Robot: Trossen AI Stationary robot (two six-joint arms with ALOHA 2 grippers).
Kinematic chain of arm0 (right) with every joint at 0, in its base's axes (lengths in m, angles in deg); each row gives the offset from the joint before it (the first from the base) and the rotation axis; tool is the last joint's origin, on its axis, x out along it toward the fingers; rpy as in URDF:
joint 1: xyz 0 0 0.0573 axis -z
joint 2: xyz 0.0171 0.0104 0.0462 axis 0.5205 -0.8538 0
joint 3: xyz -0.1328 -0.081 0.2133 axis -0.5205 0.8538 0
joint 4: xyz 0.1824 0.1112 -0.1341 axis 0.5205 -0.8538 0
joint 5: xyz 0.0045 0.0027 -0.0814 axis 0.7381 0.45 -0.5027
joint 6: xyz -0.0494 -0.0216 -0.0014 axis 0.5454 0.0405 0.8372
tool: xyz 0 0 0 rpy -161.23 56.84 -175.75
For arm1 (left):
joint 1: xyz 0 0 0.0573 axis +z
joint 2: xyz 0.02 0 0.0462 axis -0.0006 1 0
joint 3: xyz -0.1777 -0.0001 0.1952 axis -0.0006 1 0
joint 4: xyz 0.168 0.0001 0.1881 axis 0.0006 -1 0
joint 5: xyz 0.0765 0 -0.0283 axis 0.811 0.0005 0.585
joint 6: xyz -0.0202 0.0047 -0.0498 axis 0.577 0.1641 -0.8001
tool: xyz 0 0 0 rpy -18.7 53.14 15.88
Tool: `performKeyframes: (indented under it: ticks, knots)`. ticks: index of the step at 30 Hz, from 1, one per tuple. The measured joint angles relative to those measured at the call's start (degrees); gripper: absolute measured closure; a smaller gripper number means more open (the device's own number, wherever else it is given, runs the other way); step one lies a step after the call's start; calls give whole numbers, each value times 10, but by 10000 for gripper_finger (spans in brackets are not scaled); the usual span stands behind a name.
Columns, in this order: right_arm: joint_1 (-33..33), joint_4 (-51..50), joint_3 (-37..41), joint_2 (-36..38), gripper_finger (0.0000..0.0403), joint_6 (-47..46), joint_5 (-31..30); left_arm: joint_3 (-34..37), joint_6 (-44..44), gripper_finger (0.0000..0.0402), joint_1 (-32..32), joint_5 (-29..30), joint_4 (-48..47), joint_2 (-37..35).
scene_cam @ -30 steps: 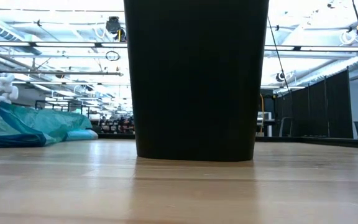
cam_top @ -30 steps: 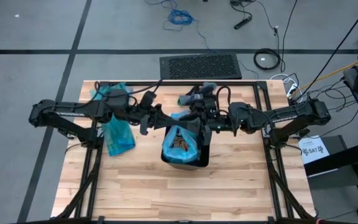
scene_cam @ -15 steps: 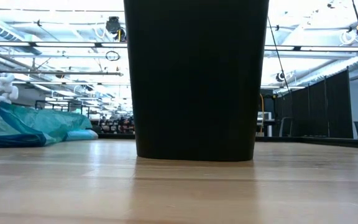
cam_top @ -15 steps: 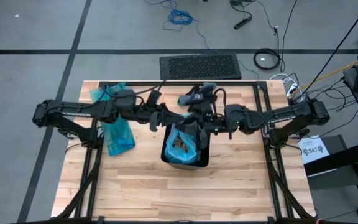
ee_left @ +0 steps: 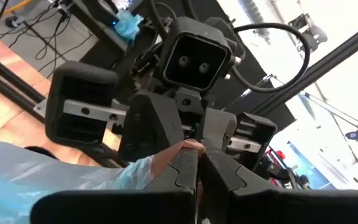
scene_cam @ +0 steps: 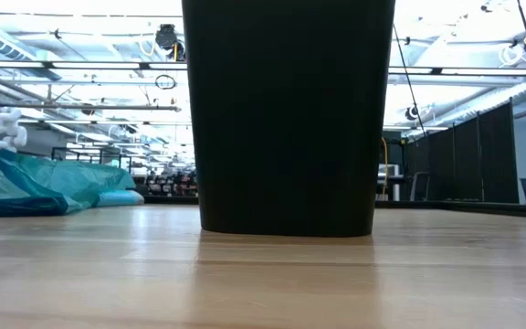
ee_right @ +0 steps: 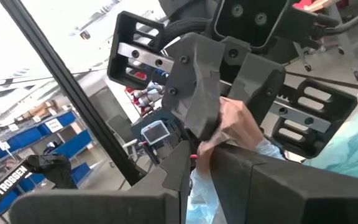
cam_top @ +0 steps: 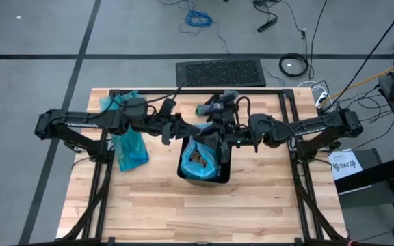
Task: Place trash/remove bag and relplace
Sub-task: Remove the blue trash bag from the bin
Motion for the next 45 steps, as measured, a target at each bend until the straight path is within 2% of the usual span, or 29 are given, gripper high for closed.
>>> performKeyframes:
  ticks: [5, 9, 21, 30, 38, 45]
  knots:
    - [0, -1, 0, 0, 351, 0, 2, 0, 0, 385, -3, -2, -4, -1]
    - [0, -6, 0, 0, 351, -1, 40, 0, 1, 384, -5, -8, -7, 0]
    - [0, -6, 0, 0, 351, 5, 35, 0, 1, 384, -7, -8, -5, 23]
    - [0, -9, 0, 0, 352, 5, 33, 0, 1, 363, -6, -8, -6, 36]
    - [0, -13, 0, 0, 399, 7, 24, 0, 0, 363, -7, -8, -6, 36]
    - [0, -22, 0, 1, 402, 5, 24, 1, 2, 363, -6, -13, -9, 36]
